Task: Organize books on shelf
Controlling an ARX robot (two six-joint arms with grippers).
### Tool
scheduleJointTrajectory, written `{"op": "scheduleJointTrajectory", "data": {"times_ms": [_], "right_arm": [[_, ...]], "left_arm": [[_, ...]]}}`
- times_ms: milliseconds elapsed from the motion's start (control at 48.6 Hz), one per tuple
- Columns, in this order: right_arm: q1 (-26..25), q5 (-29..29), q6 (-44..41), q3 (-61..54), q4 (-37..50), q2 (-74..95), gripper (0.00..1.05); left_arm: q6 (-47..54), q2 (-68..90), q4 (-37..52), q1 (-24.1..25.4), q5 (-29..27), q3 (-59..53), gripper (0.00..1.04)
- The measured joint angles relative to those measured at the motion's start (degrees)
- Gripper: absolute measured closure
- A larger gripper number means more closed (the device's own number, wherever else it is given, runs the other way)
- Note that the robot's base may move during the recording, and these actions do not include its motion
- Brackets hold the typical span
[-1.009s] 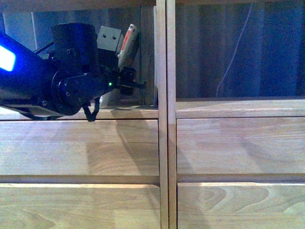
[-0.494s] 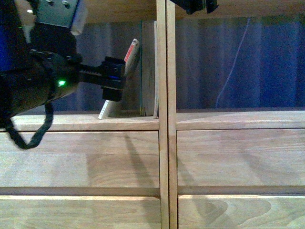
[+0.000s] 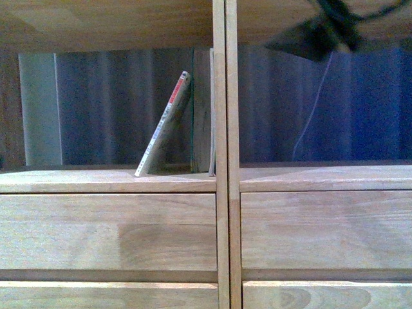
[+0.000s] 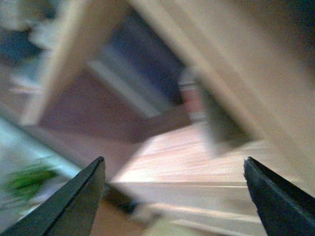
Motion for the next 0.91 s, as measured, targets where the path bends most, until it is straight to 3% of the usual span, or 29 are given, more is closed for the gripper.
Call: {"op": "scheduleJointTrajectory", "data": {"times_ms": [62,144,206,268,371,432,576,659,906], "right_arm": [[-0.5,10.8,-11.0,-6.7,0.6,-4.1,0.29],[-2.2,18.4,-24.3,-16.8,5.2,-10.3,0.41],[-5.0,18.4,-33.5,-28.5,10.7,-17.2,0.56],[-6.3,17.8,-35.7,-34.1,13.0,-19.9,0.64],[-8.9,14.0,-39.4,-48.2,18.6,-25.5,0.87],[-10.5,12.5,-40.0,-54.6,21.1,-28.5,1.01],[-13.9,9.7,-40.9,-65.0,25.2,-34.9,1.02],[-15.0,8.3,-40.9,-68.8,26.3,-37.3,1.02],[-17.5,5.9,-41.0,-76.2,27.4,-43.3,1.02]], "left_arm": [[-1.5,-2.1,-1.4,1.4,0.8,-3.1,0.44],[-2.6,-4.4,-1.2,3.4,2.2,-7.0,0.56],[-3.3,-6.9,-0.3,5.0,4.4,-10.7,0.71],[-3.5,-8.4,0.1,5.9,5.4,-12.5,0.79],[-3.7,-12.0,0.7,8.4,7.6,-16.8,1.02],[-3.9,-14.2,0.7,9.7,8.7,-19.1,1.02],[-3.9,-18.9,0.5,12.0,11.1,-22.9,1.02],[-4.0,-21.4,-0.5,15.8,16.0,-24.5,1.02],[-4.0,-26.6,-3.1,17.8,16.9,-27.2,1.02]]}}
